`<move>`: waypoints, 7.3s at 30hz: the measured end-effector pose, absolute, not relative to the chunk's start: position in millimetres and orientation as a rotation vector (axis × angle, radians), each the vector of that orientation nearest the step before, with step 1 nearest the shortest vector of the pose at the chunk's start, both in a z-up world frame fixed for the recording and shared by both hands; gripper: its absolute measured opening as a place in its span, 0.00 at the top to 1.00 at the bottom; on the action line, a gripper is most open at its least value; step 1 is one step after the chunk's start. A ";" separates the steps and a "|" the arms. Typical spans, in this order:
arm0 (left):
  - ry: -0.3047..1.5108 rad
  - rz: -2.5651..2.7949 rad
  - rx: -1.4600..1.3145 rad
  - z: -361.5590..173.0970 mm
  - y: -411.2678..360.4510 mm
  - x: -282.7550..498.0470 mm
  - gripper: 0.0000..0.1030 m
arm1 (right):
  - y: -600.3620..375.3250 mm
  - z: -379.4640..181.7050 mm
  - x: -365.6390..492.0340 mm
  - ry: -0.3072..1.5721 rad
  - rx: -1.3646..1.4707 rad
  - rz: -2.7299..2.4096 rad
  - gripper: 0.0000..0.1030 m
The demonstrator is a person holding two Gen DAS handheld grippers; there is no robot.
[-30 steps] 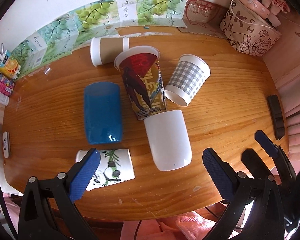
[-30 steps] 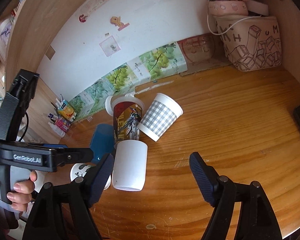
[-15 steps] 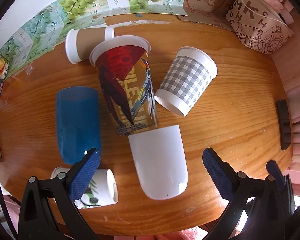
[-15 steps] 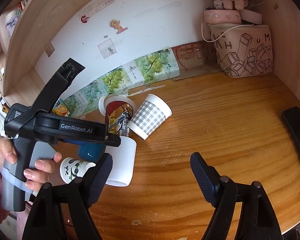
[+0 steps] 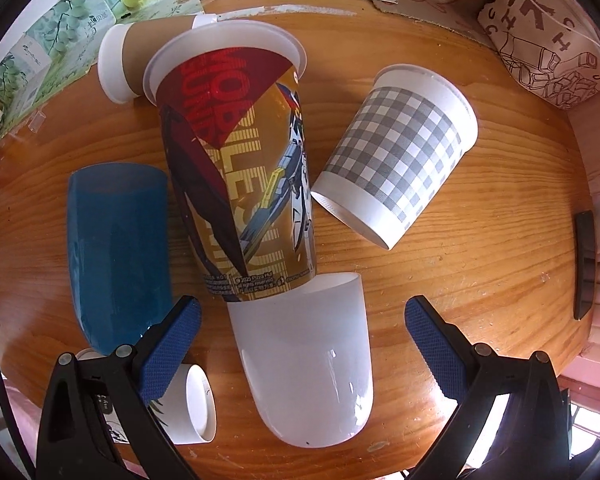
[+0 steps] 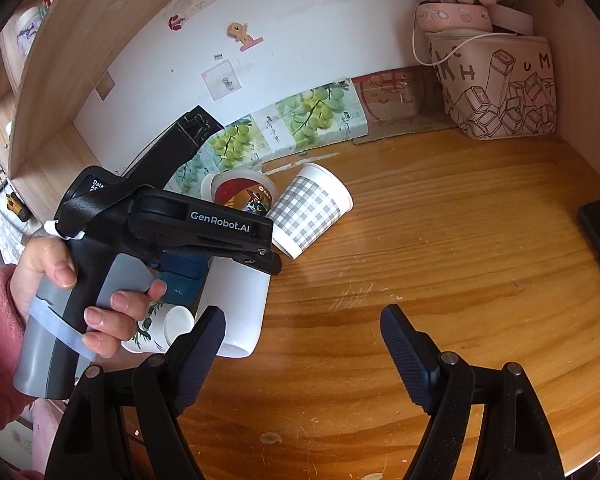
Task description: Flip cup upright
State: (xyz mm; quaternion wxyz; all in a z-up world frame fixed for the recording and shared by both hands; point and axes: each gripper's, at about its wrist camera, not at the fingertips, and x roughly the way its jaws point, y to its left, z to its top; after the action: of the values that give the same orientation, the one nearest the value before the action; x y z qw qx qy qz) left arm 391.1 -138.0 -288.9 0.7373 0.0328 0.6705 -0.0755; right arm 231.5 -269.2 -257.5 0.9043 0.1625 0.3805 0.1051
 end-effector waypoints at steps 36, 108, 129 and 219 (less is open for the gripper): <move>1.423 -0.238 0.074 -250.9 -156.9 342.6 0.29 | -270.8 -243.8 216.3 0.761 0.328 0.214 0.22; 1.157 -0.359 0.091 -177.0 11.5 181.5 0.24 | -140.9 -183.4 84.8 0.747 0.180 0.136 0.18; 0.966 -0.193 -0.152 -100.1 102.3 89.1 0.03 | -89.2 -92.3 30.7 0.762 0.155 0.183 0.00; 0.403 -0.007 -0.046 -27.1 62.7 48.8 0.00 | -111.6 -45.5 25.8 0.495 0.125 0.140 0.00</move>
State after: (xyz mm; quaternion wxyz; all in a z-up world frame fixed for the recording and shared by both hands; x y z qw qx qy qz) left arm 48.8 62.7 -27.1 0.9795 -0.0230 0.2001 -0.0033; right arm 25.8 -111.6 -45.5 0.9651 0.0618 0.2448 0.0694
